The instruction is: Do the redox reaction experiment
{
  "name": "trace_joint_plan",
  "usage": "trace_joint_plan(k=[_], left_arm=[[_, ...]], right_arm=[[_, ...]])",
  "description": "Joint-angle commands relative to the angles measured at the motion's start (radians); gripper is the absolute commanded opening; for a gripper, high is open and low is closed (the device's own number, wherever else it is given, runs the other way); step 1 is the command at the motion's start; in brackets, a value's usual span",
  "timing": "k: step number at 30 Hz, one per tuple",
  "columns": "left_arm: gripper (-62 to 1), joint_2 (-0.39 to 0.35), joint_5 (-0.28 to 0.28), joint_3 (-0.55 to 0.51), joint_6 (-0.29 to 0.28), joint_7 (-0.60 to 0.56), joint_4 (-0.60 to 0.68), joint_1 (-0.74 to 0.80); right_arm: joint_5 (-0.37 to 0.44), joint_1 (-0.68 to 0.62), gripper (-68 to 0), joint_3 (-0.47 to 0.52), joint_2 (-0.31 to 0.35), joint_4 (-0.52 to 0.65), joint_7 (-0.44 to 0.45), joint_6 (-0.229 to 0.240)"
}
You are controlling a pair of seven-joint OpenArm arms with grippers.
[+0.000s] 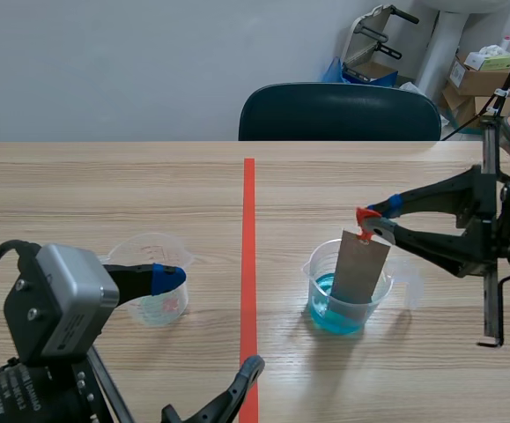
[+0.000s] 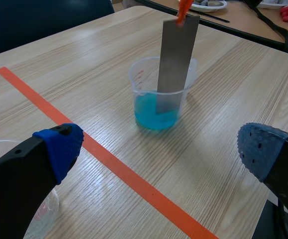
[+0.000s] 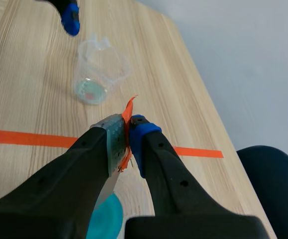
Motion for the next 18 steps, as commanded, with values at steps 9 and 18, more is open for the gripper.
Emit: trace_joint_plan(k=[9, 18], left_arm=[[1.4, 0.008, -0.002, 0.001, -0.006, -0.018, 0.018, 0.000], [1.4, 0.008, -0.002, 0.001, -0.006, -0.018, 0.018, 0.000]], right_arm=[[-0.095, 0.083, -66.7, 0.016, -0.041, -0.106, 0.101, -0.003], [-0.095, 0.088, -66.7, 0.016, -0.043, -0.115, 0.101, -0.003]])
